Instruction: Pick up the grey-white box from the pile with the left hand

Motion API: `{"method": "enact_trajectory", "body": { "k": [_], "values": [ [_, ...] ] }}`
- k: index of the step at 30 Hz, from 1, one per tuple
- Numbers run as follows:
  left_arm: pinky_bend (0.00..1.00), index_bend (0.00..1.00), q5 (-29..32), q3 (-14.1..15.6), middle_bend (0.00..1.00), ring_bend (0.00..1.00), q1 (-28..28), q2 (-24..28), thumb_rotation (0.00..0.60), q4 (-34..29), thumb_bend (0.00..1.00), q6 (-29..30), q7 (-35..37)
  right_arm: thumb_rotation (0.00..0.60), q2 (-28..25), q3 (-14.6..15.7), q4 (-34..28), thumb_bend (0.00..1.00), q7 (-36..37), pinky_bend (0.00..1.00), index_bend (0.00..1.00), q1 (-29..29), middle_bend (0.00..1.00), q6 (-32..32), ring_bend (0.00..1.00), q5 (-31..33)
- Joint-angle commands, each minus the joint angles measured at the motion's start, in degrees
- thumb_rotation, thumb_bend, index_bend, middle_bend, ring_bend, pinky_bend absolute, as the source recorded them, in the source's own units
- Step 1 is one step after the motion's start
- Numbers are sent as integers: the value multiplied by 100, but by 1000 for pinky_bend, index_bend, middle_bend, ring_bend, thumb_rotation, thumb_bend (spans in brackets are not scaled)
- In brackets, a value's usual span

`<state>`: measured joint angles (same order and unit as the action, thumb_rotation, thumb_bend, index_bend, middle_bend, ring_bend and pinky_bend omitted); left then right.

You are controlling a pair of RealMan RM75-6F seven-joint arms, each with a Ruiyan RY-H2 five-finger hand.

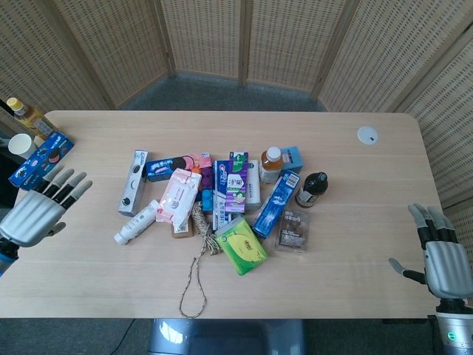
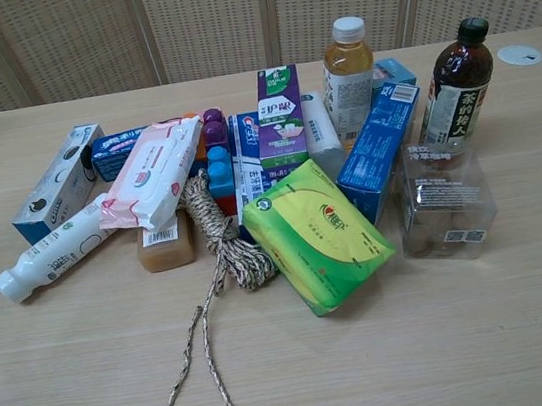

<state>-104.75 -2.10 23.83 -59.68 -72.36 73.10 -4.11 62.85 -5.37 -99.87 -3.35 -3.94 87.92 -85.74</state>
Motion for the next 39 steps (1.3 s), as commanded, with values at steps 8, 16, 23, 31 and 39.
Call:
{"method": "enact_trajectory", "body": {
  "k": [8,16,23,31,39],
  "values": [
    [0,0,-751,312,0,0,1440,-733,600,1653,0,-1192,-287,600,99,-73,116,0,-85,0,0,-55,0,-122,0,190],
    [0,0,-1102,753,0,0,1959,-1583,600,2734,0,-1544,-361,600,124,-134,203,0,-17,0,0,-100,0,-217,0,322],
    [0,0,-1221,1122,0,0,2127,-2297,600,3726,0,-1433,-39,600,101,-194,274,0,113,0,0,-121,0,-285,0,452],
    [0,0,-1151,1380,0,0,2259,-2837,600,4327,0,-1577,99,600,96,-204,296,0,178,0,0,-146,0,-361,0,509],
    [0,0,-1125,1613,0,0,2355,-3250,600,4790,0,-1554,109,600,97,-213,311,0,208,0,0,-153,0,-383,0,539]
  ]
}}
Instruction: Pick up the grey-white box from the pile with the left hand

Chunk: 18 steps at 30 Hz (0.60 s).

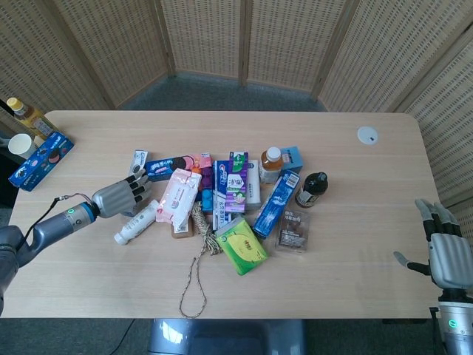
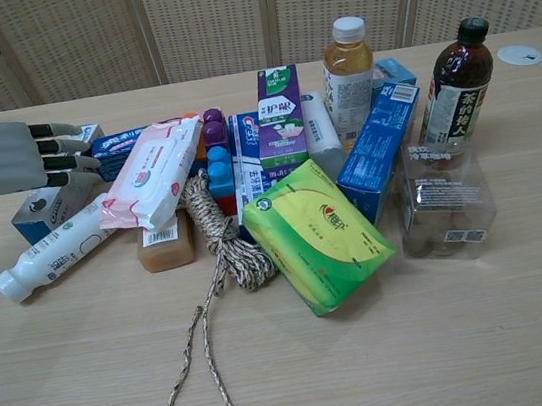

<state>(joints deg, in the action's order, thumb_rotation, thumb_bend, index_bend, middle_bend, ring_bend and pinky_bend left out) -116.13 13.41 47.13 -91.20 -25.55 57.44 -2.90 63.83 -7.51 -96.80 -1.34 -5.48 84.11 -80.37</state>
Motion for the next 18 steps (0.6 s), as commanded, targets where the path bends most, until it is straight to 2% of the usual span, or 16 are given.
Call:
{"method": "enact_trajectory", "body": {
  "k": [1,8,10,12,13,15,16,17,18],
  "values": [
    [0,0,11,89,0,0,33,-141,600,165,0,18,-21,600,0,3,5,0,12,0,0,1,0,-2,0,-1],
    [0,0,46,287,0,0,50,-474,600,552,0,-70,2,600,-7,-2,0,0,28,0,0,4,0,8,0,3],
    [0,32,54,327,0,0,30,-553,600,664,0,-42,-34,600,-11,-3,-2,0,33,0,0,7,0,17,0,-1],
    [19,154,77,346,0,0,-6,-648,600,801,0,70,-74,600,-17,0,-13,0,48,0,0,10,0,21,0,-10],
    [65,234,83,359,0,0,-21,-687,600,861,0,115,-80,600,-19,2,-11,0,50,0,0,12,0,24,0,-15],
    [248,437,124,362,26,33,-61,-781,600,1017,1,170,-182,600,-18,4,-13,0,41,0,0,11,0,37,0,-35],
    [327,516,135,375,94,97,-79,-824,600,1083,3,218,-223,600,-16,7,-17,0,36,0,0,12,0,43,0,-46],
    [411,605,140,387,210,205,-93,-854,600,1135,9,253,-267,600,-15,12,-20,0,28,0,0,13,0,50,0,-59],
    [492,696,150,395,370,348,-108,-877,600,1169,24,289,-280,600,-14,16,-22,0,22,0,0,15,0,58,0,-72]
  ]
}}
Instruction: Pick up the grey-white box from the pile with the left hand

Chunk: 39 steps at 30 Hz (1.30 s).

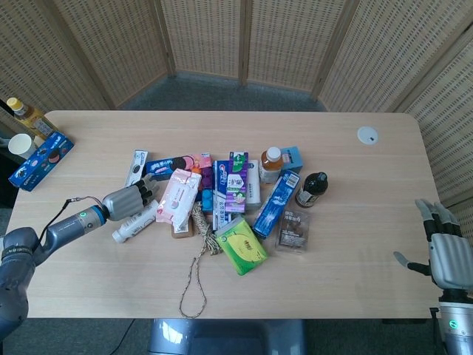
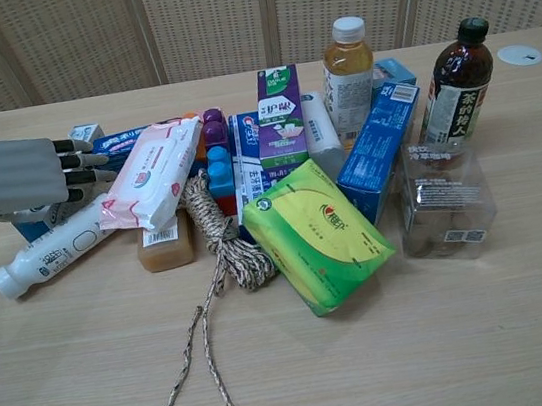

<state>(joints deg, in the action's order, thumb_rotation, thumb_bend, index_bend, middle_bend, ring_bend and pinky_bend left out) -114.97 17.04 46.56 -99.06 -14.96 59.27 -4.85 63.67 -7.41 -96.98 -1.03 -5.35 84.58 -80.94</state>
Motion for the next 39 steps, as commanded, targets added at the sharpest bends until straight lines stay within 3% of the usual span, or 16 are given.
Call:
{"method": "enact_trajectory", "body": {
  "k": [1,3,6,13,21,28,39],
  "values": [
    [529,734,47,39,441,411,-68,-113,600,138,35,139,-90,600,5,9,-3,0,-14,0,0,4,0,18,0,-27],
    [593,810,57,61,593,544,-96,-154,600,221,61,274,-169,600,8,14,-4,0,-37,0,0,7,0,42,0,-56],
    [615,856,114,56,669,608,-139,-183,600,296,65,424,-214,600,7,24,-22,0,-40,0,0,9,0,61,0,-95],
    [634,860,390,-160,693,630,-210,-12,600,168,66,1281,-51,600,8,39,-28,0,-37,0,0,-8,0,32,0,-119],
    [633,860,683,-503,691,630,-160,616,600,-429,65,2488,-53,600,1,64,-82,0,-47,0,0,-14,0,48,0,-198],
    [633,860,811,-801,692,630,-66,1618,600,-1792,66,3245,-476,600,-40,95,-164,0,-3,0,0,4,0,100,0,-297],
    [633,860,792,-1195,690,631,-10,3262,600,-4429,67,3427,-1565,600,-133,136,-289,0,111,0,0,41,0,203,0,-469]
  ]
}}
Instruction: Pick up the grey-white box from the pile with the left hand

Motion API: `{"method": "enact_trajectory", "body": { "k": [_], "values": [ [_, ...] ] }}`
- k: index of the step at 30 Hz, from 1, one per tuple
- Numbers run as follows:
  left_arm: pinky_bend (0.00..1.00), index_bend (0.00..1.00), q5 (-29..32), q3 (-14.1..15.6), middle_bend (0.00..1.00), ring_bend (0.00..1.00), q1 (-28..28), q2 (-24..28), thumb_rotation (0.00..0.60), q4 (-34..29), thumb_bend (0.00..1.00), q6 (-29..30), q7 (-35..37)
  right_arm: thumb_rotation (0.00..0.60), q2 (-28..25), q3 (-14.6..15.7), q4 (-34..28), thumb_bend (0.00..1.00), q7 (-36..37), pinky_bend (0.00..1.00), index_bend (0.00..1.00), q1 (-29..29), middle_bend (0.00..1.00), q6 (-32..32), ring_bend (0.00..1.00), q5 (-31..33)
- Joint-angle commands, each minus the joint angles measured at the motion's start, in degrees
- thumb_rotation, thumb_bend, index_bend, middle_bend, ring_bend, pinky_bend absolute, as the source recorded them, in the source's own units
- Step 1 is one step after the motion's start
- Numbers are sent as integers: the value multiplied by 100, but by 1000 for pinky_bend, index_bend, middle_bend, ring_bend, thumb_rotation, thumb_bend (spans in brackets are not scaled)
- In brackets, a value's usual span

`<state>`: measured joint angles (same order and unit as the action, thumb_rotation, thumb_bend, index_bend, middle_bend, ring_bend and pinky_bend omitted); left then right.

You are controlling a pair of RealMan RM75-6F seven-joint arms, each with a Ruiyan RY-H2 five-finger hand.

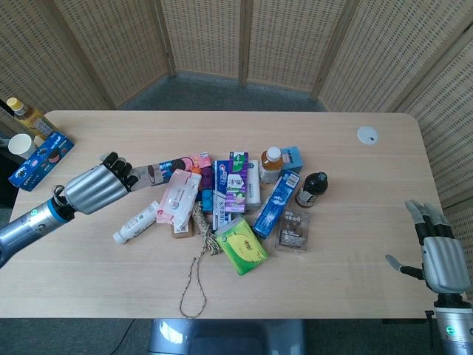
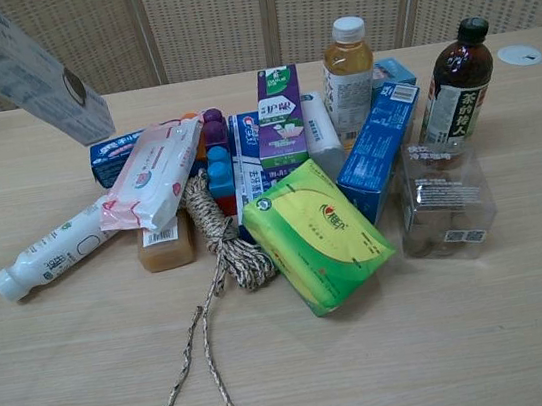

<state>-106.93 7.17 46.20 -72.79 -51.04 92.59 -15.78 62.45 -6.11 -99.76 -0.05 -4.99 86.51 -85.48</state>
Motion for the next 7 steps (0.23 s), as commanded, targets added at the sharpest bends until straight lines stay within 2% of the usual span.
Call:
{"method": "enact_trajectory", "body": {
  "k": [1,7],
  "values": [
    [633,860,-16,-243,690,630,21,742,600,-983,67,98,-533,600,-18,9,-20,0,26,0,0,9,0,18,0,-27],
    [633,859,-83,-449,690,630,-38,1298,600,-1755,66,86,-837,600,-64,30,-66,0,72,0,0,26,0,53,0,-91]
  ]
}}
